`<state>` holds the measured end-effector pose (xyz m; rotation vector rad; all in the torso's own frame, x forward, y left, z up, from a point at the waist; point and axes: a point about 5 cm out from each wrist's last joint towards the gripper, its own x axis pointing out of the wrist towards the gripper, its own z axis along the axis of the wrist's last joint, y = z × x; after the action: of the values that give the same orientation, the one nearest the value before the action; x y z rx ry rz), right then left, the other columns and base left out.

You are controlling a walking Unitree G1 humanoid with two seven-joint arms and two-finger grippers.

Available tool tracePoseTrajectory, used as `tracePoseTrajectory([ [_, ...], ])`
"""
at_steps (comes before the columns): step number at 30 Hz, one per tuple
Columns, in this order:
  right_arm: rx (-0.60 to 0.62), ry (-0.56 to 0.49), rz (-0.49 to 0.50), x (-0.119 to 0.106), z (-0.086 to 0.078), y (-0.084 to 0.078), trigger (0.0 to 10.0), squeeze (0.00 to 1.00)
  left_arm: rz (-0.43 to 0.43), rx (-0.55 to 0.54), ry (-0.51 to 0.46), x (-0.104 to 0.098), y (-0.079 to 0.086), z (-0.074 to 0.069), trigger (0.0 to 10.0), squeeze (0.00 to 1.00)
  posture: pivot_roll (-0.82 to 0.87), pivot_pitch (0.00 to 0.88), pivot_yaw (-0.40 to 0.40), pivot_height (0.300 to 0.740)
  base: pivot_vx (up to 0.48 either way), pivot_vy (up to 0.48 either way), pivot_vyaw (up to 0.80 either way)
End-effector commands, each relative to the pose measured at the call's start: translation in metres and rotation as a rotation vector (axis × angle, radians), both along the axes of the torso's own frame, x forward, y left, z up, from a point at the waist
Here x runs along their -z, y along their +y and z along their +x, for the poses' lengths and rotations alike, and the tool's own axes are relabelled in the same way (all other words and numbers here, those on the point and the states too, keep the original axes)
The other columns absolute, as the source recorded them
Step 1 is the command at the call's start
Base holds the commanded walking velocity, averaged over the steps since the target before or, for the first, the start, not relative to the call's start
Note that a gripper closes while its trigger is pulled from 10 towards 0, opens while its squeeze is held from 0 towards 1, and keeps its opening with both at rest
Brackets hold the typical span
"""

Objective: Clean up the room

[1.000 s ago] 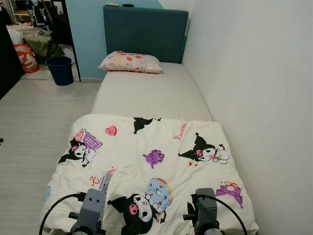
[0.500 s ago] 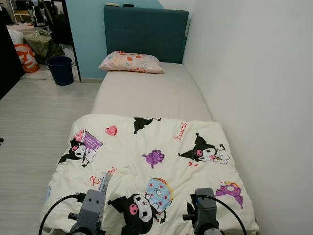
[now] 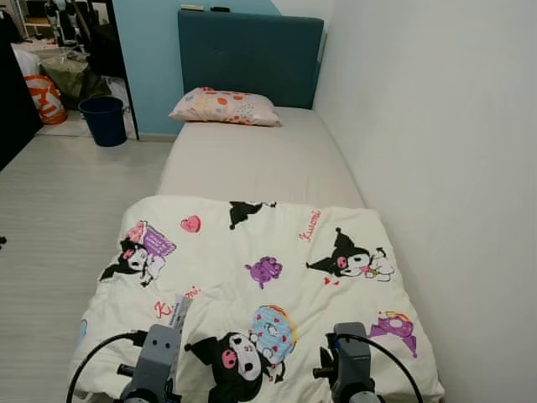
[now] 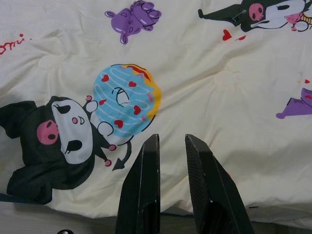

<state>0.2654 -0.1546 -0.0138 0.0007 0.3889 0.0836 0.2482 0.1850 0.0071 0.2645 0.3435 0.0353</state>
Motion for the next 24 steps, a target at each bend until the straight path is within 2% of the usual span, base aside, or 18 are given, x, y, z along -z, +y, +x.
tracePoseTrajectory([
  [1,0.000,0.025,-0.002,0.0046,-0.0039,-0.0008,10.0,0.00,0.008,0.007,0.000,0.0010,-0.0003,0.0001,10.0,0.00,0.05,0.129,-0.065,0.728,0.000,0.000,0.00],
  [24,0.002,0.022,0.006,0.0052,-0.0051,0.0021,10.0,0.00,-0.001,0.003,0.000,0.0023,0.0014,-0.0023,10.0,0.00,0.05,0.123,-0.061,0.728,0.000,0.000,0.00],
])
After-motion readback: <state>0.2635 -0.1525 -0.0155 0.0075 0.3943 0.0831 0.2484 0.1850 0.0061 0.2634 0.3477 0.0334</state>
